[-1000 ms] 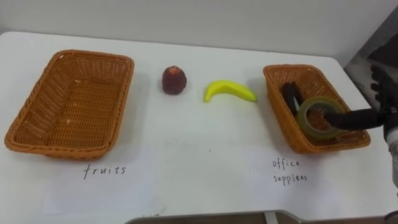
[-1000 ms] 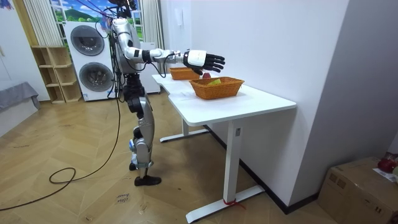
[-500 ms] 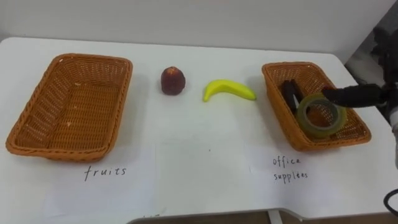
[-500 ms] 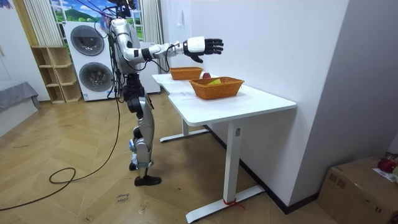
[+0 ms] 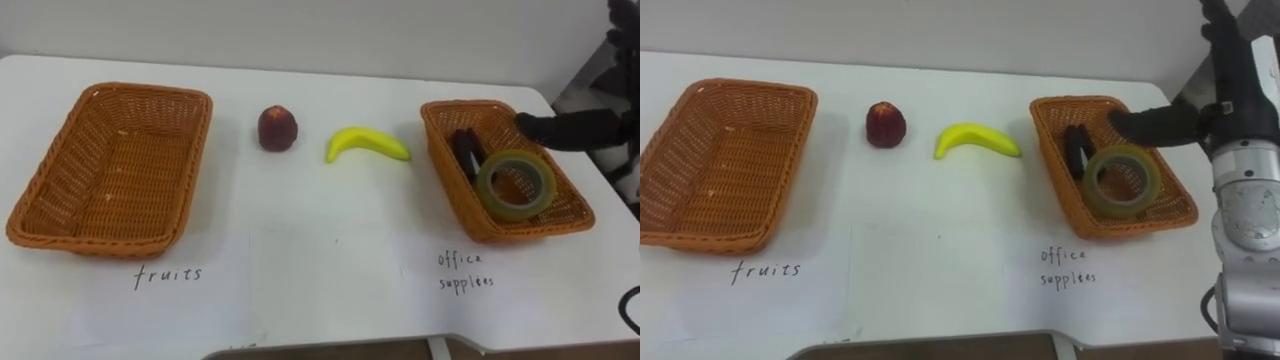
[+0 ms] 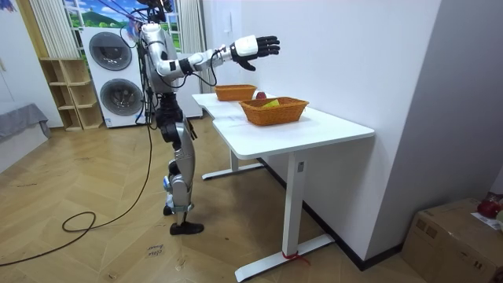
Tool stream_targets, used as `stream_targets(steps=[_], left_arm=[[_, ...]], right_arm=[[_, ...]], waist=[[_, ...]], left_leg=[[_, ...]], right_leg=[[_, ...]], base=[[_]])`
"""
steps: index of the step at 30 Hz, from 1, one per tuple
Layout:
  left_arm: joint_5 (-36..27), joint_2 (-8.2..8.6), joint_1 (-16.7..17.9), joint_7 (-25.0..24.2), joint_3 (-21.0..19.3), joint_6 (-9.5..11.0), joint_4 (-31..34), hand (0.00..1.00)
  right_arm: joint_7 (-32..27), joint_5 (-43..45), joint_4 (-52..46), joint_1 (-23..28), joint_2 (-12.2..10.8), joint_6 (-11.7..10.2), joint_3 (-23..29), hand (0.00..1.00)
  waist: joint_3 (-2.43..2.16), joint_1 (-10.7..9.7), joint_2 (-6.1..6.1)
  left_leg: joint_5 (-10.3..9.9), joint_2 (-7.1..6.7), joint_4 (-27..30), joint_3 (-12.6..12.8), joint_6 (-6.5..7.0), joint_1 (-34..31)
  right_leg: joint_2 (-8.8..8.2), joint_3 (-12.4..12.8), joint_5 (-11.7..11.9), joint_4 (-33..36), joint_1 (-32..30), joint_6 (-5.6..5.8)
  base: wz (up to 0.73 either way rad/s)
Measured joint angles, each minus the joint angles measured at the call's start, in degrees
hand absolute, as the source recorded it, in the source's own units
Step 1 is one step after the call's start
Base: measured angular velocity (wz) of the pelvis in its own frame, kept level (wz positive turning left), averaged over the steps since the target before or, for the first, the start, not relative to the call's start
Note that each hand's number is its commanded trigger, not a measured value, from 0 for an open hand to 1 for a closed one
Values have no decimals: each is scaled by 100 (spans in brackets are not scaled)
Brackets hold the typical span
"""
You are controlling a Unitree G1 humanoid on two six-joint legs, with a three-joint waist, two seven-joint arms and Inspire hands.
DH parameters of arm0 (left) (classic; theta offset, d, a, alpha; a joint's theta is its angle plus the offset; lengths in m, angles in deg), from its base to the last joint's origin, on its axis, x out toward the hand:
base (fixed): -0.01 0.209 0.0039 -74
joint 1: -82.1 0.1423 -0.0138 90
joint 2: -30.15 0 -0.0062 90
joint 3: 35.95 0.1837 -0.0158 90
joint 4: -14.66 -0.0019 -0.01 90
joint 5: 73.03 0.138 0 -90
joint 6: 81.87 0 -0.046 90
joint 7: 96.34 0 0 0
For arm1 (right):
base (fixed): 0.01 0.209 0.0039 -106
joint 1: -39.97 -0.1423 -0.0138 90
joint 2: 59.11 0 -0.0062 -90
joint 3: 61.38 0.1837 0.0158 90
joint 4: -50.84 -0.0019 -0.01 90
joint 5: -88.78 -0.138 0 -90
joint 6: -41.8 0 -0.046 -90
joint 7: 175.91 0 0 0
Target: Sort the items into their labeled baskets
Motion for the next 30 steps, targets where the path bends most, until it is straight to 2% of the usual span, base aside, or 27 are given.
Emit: stream_targets(steps=[8, 12, 16, 19, 25, 30], left_arm=[[55, -1, -18, -20, -1, 19, -3, 0], [51, -2, -21, -39, 12, 24, -159, 0], [48, -2, 32, -64, 20, 19, -261, 0], [63, -2, 57, -99, 14, 8, -266, 0], [300, 2, 126, -95, 52, -142, -267, 0], [335, 1, 83, -102, 167, -230, -269, 0]], right_arm=[[-36, 96, -158, -34, 0, -10, -23, 0], [-154, -117, -158, -39, 0, -11, -264, 0], [-265, -194, -245, -52, -2, -10, -444, 0], [-325, -136, -263, -189, -2, -9, -470, 0], [-445, -26, -178, -626, -1, -4, -728, 0], [-467, -18, 82, -861, -2, -5, -1020, 0]], waist=[[-31, 150, -47], [-45, 205, -70], [-24, 298, -68], [-16, 364, -67], [-36, 494, -109], [-21, 508, -122]], left_leg=[[-5, 28, -17, 10, -7, -3], [-5, 28, -20, -3, -9, 3], [-5, 28, -31, -21, -9, -14], [-9, 25, -68, -23, -14, -60], [-8, 24, 33, -28, -24, -226], [-8, 25, 93, -98, -25, -356]], right_leg=[[13, -1, 1, -7, -4, -1], [17, 3, 1, -17, -3, -2], [16, -12, 1, -18, -5, -2], [19, -14, 1, -20, -48, -2], [41, -28, 13, -27, -178, -22], [13, -115, 13, -29, -244, -22]], base=[[0], [0], [0], [1], [1], [8]])
